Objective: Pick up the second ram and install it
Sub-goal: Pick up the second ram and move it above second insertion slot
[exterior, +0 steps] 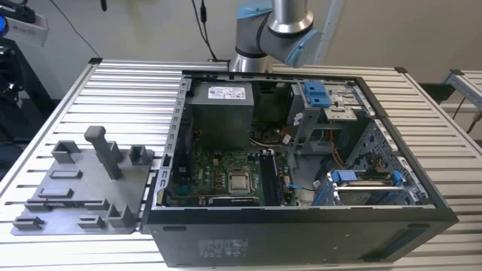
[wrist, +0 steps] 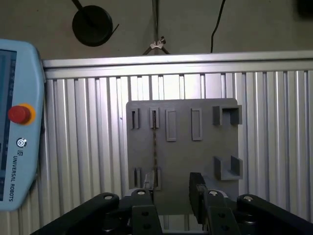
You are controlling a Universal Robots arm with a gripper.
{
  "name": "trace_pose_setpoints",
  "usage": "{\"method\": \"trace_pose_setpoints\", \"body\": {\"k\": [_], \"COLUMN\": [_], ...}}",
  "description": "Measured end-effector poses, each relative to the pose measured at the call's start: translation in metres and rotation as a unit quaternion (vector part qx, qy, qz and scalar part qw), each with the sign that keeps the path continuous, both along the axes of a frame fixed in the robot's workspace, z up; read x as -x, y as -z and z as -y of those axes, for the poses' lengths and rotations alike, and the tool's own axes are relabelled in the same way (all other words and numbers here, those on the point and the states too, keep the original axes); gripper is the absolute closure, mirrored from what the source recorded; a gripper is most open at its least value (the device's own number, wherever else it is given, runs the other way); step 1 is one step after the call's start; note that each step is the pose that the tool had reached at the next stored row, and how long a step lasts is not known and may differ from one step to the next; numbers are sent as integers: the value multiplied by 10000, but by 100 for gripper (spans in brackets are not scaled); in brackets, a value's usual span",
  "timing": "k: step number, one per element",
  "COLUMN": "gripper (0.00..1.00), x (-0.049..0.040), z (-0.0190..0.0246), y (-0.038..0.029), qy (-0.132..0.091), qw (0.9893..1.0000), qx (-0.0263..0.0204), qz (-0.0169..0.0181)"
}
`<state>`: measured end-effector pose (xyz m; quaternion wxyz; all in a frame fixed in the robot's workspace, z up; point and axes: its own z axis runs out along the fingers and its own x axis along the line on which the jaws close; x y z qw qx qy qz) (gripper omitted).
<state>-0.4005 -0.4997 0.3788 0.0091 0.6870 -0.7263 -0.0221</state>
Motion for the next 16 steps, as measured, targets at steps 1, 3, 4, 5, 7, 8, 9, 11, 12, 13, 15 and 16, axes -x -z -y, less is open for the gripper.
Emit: {"method": "trace_pose_setpoints", "body": {"k": [1, 3, 4, 5, 7, 8, 9, 11, 12, 13, 15, 16], "gripper": [58, 58, 58, 58, 58, 58, 58, 58, 58, 58, 58, 58], "x": [0, 0, 0, 0, -1, -1, -1, 0, 1, 4, 10, 12], "z": [0, 0, 0, 0, 1, 1, 1, 1, 0, 0, 0, 1], "y": [0, 1, 4, 9, 20, 29, 38, 59, 72, 85, 114, 129], "qy": [0, 0, 0, 0, -1, -1, -1, -2, -3, -4, -9, -11], "qw": [10000, 10000, 10000, 10000, 10000, 10000, 10000, 10000, 10000, 10000, 10000, 10000], "qx": [0, 0, -1, -2, 0, 0, 0, -2, -3, -6, -7, -7], "qz": [0, 0, 1, 2, 8, 12, 15, 28, 38, 52, 76, 82]}}
